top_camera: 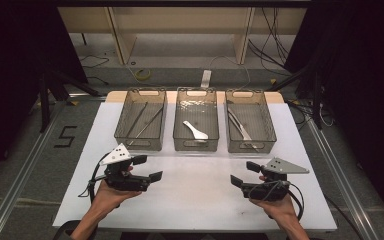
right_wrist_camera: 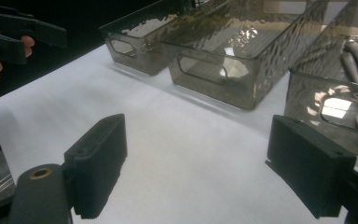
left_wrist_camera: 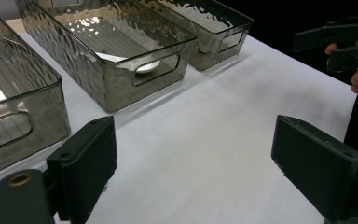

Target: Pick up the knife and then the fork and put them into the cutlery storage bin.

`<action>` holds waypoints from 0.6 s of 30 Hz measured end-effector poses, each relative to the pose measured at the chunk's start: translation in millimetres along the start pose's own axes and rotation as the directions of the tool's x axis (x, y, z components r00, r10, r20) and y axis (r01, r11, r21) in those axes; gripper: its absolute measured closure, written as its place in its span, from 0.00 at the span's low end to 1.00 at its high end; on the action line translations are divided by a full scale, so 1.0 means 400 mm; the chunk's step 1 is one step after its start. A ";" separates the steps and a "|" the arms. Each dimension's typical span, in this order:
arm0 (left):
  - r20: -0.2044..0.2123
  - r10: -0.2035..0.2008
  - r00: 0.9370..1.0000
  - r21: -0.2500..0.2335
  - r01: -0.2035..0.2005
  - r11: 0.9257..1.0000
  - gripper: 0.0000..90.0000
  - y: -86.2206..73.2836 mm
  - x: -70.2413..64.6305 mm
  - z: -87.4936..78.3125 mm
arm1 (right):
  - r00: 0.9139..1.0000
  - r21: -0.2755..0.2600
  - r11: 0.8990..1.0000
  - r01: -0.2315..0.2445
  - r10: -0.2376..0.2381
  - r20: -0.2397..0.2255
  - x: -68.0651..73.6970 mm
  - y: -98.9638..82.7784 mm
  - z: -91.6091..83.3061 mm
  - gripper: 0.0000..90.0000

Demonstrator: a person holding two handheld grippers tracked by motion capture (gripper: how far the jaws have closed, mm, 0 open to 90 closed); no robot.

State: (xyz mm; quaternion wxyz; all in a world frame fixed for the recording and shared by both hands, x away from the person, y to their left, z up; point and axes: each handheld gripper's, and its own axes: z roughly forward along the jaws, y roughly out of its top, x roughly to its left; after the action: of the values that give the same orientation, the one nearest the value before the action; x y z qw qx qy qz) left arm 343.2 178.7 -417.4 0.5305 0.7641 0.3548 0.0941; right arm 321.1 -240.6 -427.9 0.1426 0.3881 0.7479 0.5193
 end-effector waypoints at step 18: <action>0.013 0.012 1.000 0.007 -0.012 1.000 0.15 0.001 -0.002 0.002 | 1.000 0.014 1.000 -0.012 0.011 0.016 0.000 -0.013 -0.009 0.23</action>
State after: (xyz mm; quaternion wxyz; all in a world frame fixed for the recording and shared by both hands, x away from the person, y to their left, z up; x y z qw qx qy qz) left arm 343.2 177.6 -417.3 0.5295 0.7687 0.3471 0.0908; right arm 316.8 -243.9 -430.9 0.1428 0.3974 0.7481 0.5119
